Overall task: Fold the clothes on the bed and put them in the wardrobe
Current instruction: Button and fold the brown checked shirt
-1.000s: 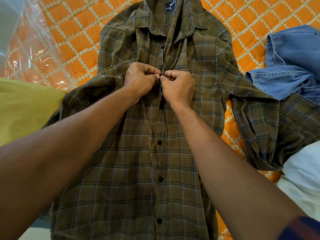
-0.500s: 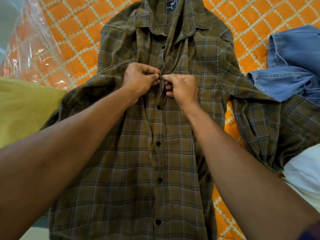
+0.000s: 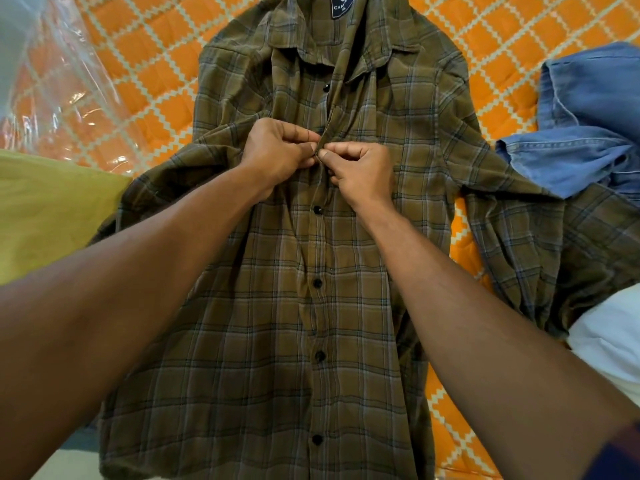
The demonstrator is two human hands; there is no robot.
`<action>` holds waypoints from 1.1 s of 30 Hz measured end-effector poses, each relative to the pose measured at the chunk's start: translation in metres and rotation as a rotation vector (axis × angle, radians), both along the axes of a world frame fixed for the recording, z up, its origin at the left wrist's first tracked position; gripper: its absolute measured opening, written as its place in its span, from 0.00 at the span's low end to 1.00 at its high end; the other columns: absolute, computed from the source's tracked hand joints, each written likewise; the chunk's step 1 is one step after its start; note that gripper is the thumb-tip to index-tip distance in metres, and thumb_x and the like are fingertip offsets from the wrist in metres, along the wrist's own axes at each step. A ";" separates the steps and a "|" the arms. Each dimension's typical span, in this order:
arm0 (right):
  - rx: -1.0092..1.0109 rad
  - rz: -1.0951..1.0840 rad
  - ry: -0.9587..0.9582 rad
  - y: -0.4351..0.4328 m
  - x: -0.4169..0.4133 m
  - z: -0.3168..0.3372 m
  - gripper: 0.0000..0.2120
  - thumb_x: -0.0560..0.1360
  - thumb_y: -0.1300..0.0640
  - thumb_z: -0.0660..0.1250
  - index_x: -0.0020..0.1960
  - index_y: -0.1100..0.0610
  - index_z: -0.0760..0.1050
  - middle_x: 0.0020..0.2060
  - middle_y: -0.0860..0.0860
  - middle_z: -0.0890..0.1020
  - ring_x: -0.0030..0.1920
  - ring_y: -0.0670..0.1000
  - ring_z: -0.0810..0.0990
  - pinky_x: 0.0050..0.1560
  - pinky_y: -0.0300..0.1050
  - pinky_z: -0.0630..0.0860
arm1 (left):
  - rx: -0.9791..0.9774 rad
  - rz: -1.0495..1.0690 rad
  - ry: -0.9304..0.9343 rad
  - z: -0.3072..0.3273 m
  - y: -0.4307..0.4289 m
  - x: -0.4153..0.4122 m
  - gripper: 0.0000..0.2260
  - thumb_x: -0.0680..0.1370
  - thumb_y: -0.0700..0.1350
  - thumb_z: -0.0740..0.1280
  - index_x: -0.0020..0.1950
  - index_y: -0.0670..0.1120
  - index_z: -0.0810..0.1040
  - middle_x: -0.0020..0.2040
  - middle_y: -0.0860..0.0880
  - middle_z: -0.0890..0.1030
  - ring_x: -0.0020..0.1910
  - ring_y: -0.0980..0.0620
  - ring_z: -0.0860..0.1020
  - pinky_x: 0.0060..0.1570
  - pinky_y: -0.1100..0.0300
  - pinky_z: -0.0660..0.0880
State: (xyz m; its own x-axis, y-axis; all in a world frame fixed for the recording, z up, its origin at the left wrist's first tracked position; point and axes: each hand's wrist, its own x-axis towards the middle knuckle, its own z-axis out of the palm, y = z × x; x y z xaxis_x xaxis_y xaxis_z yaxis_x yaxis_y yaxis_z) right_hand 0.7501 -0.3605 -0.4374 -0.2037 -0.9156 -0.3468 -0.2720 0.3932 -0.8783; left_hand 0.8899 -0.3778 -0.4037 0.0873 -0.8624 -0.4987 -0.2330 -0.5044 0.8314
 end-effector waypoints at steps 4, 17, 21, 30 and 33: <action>-0.019 -0.029 0.014 0.000 0.003 -0.004 0.03 0.71 0.54 0.79 0.43 0.48 0.87 0.38 0.45 0.87 0.41 0.45 0.86 0.46 0.55 0.85 | -0.038 0.023 -0.060 -0.006 0.003 -0.001 0.04 0.78 0.41 0.73 0.46 0.50 0.84 0.44 0.49 0.86 0.43 0.55 0.85 0.47 0.61 0.83; -0.066 -0.006 0.055 0.003 0.003 -0.001 0.04 0.72 0.55 0.78 0.47 0.52 0.87 0.38 0.43 0.86 0.42 0.42 0.85 0.48 0.49 0.84 | -0.165 0.068 -0.387 -0.009 0.013 -0.020 0.03 0.79 0.46 0.69 0.48 0.50 0.82 0.42 0.54 0.81 0.44 0.57 0.80 0.47 0.61 0.79; -0.076 -0.015 0.080 0.004 0.006 0.003 0.02 0.73 0.54 0.78 0.45 0.51 0.87 0.36 0.43 0.86 0.39 0.41 0.84 0.45 0.47 0.84 | -0.106 0.098 -0.325 -0.007 0.011 -0.019 0.04 0.80 0.45 0.69 0.46 0.51 0.81 0.43 0.53 0.82 0.46 0.55 0.81 0.49 0.61 0.79; -0.094 0.106 0.139 0.005 0.002 0.002 0.06 0.78 0.57 0.71 0.52 0.55 0.86 0.48 0.46 0.87 0.50 0.44 0.84 0.54 0.47 0.82 | 0.000 0.061 -0.126 -0.005 0.006 -0.010 0.05 0.80 0.43 0.69 0.50 0.45 0.84 0.43 0.50 0.84 0.41 0.56 0.82 0.52 0.57 0.82; -0.106 0.156 0.240 0.006 0.003 0.003 0.08 0.79 0.55 0.68 0.51 0.52 0.86 0.48 0.45 0.87 0.50 0.45 0.84 0.53 0.48 0.81 | -0.074 0.037 -0.243 -0.010 0.010 -0.013 0.04 0.80 0.44 0.69 0.50 0.48 0.84 0.44 0.50 0.84 0.44 0.53 0.82 0.47 0.59 0.81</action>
State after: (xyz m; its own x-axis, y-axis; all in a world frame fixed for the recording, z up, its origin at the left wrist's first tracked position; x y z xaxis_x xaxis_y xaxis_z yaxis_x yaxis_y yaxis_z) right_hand 0.7532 -0.3549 -0.4345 -0.1228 -0.9708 -0.2060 -0.5269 0.2396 -0.8155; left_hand 0.8768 -0.3680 -0.4137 0.2292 -0.8895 -0.3952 -0.4130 -0.4565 0.7880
